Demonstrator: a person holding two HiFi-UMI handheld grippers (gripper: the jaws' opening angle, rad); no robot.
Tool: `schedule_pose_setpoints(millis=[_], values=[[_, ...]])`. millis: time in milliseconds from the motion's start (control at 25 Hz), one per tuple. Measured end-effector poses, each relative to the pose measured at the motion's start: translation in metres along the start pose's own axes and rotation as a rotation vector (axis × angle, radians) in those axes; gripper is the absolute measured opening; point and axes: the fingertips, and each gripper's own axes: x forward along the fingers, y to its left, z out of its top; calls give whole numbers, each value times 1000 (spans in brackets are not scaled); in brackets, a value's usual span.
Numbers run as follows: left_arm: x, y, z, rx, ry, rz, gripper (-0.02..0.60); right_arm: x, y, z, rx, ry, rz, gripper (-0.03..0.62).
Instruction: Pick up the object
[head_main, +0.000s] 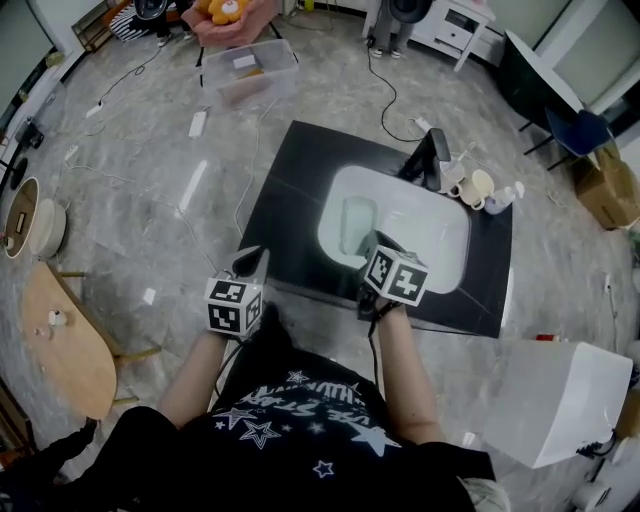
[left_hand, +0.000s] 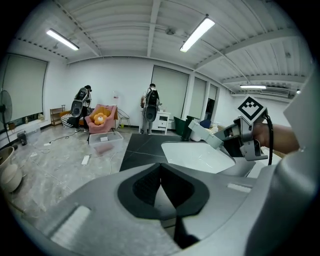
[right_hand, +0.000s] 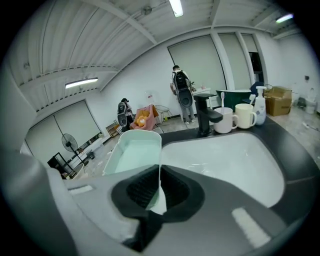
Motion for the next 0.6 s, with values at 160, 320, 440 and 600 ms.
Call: schedule_pose_setpoints(millis=[160,320,440,600], values=[[-13,-36,-7,17,-13,-8,9,-37,-26,-14,18,-26,-1,11],[-26,-73,-22,22,-16,-17,9,-72,-51,-38,25,-38,1,12],[-38,-105,-38,31,-14,-26,9,-100,-70,-59,35,-47,3,11],[-59,-145,-59,34,-9,-18,9,-136,-100,-87,51,-48,6,11]])
